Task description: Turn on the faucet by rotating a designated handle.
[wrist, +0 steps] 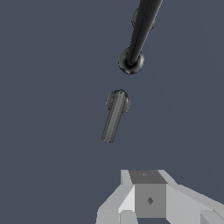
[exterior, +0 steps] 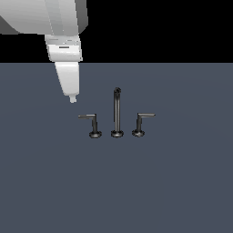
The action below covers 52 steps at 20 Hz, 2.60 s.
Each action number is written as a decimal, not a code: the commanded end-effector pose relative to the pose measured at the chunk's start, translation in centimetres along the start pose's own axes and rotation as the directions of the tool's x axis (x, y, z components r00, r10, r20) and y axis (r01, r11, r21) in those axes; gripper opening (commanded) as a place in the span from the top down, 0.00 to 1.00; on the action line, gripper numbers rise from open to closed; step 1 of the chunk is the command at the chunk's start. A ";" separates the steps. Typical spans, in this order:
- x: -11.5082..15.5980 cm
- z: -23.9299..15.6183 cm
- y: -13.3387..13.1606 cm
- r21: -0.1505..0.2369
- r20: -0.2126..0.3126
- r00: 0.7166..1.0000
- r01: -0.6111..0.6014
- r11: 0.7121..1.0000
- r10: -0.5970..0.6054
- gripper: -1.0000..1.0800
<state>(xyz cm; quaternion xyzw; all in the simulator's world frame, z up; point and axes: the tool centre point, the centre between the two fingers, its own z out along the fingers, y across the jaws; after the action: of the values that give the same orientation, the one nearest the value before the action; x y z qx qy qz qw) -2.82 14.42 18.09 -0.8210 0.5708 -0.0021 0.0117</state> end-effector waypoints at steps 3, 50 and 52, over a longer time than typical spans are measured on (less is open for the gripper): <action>0.9 2.3 -1.8 -0.005 -0.006 0.996 -0.085 0.996 0.085 1.00; 1.7 8.3 -0.8 -0.013 -0.016 0.948 -0.319 0.948 0.319 1.00; 1.6 8.3 -0.2 -0.014 -0.016 0.948 -0.317 0.948 0.317 1.00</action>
<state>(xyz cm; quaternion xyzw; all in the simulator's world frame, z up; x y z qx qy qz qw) -0.82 13.32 9.80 -0.7177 0.6963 -0.0036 0.0082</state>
